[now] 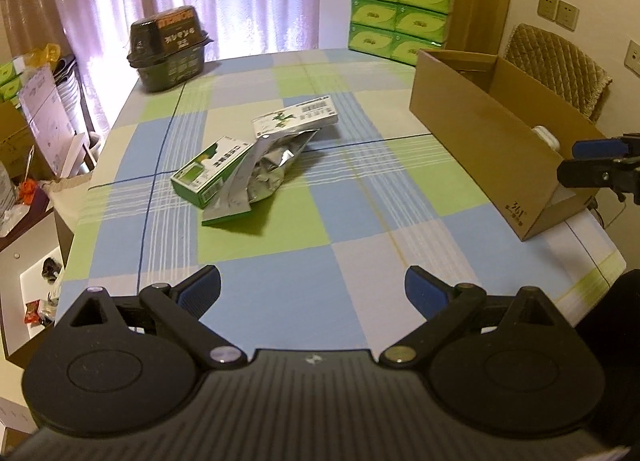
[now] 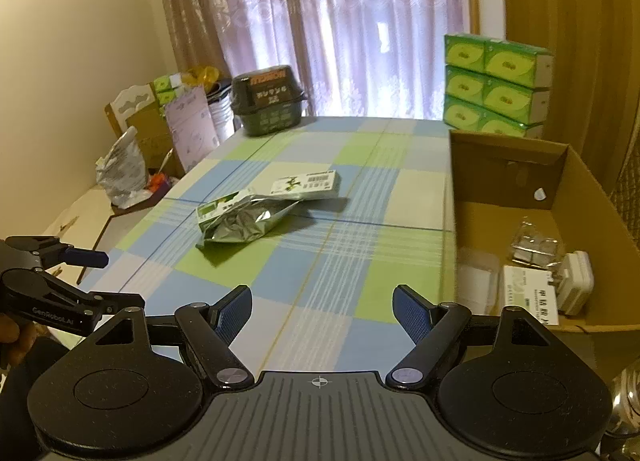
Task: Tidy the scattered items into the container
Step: 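Withdraw both grippers back toward the remaining items on the table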
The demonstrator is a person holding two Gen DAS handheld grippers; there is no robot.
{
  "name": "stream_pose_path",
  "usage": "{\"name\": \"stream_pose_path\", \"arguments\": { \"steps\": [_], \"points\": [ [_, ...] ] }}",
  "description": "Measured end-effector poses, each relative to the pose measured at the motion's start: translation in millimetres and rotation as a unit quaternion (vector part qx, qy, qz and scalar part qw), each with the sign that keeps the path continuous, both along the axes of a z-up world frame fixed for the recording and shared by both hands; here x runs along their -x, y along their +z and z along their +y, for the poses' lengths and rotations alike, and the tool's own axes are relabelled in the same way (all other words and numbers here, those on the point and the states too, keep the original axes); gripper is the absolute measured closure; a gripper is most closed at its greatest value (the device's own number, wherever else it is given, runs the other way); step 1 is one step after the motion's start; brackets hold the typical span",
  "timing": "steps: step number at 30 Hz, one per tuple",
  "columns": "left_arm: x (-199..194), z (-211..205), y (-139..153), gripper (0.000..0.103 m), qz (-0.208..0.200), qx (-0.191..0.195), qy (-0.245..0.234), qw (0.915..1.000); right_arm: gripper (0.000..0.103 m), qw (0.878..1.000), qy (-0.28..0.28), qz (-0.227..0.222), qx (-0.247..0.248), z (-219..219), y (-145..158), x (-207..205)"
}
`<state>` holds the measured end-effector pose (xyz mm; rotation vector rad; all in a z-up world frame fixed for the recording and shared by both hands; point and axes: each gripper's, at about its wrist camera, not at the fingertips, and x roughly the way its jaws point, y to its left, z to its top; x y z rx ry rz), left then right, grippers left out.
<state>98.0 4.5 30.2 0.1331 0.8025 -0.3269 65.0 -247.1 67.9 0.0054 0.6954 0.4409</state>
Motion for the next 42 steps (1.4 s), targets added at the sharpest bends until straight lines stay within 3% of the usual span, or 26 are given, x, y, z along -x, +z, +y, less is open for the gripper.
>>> {"name": "stream_pose_path", "arguments": {
  "steps": [23, 42],
  "points": [
    [-9.6, 44.2, -21.4, 0.006, 0.029, 0.021, 0.043, 0.9984, 0.02, 0.999, 0.037, 0.032, 0.013, 52.3, -17.3, -24.4],
    [-28.1, 76.9, -31.1, 0.006, 0.03, -0.002, 0.048, 0.9984, 0.02, 0.996, 0.061, 0.06, 0.002, 106.5, -32.0, -64.9]
  ]
}}
